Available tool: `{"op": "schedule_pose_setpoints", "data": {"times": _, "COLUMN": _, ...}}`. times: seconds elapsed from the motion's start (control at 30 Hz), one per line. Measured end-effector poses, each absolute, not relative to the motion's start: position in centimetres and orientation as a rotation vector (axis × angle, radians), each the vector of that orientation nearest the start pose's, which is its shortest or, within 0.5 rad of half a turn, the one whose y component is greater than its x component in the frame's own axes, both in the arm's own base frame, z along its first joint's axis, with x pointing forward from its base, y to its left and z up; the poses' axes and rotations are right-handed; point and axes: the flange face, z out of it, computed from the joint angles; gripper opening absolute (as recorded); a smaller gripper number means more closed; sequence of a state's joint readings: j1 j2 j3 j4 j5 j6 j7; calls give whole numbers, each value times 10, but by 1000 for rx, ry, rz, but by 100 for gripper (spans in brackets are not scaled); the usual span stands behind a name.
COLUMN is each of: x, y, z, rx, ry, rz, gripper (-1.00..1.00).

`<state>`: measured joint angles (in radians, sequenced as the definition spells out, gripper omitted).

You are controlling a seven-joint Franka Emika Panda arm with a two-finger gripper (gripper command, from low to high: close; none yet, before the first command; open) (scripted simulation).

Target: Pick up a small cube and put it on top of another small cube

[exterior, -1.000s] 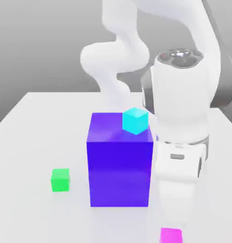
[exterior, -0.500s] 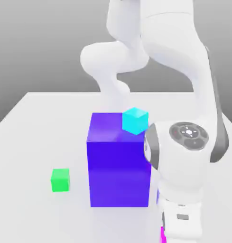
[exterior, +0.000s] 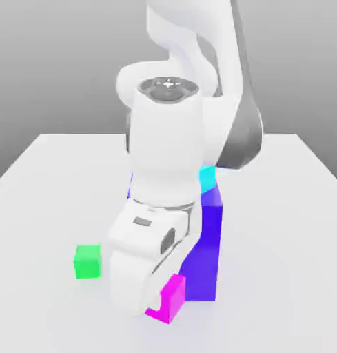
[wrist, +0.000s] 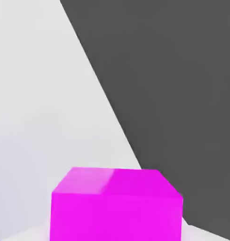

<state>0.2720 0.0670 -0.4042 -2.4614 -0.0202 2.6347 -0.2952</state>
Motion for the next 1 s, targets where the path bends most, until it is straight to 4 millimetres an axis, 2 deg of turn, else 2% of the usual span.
{"op": "schedule_pose_setpoints", "data": {"times": 0.13, "x": 450, "y": -126, "z": 303, "rx": -3220, "ry": -25, "rz": -212, "gripper": -100}}
{"op": "schedule_pose_setpoints", "data": {"times": 0.3, "x": 389, "y": -164, "z": 296, "rx": -3219, "ry": 179, "rz": -171, "gripper": -100}}
{"op": "schedule_pose_setpoints", "data": {"times": 0.4, "x": 349, "y": -179, "z": 284, "rx": -3195, "ry": 296, "rz": -135, "gripper": -100}}
{"op": "schedule_pose_setpoints", "data": {"times": 0.53, "x": 304, "y": -177, "z": 256, "rx": -3141, "ry": 363, "rz": -45, "gripper": -100}}
{"op": "schedule_pose_setpoints", "data": {"times": 0.63, "x": 296, "y": -171, "z": 243, "rx": -3117, "ry": 346, "rz": -7, "gripper": -100}}
{"op": "schedule_pose_setpoints", "data": {"times": 1.0, "x": 302, "y": -169, "z": 209, "rx": -3100, "ry": 335, "rz": -16, "gripper": -100}}
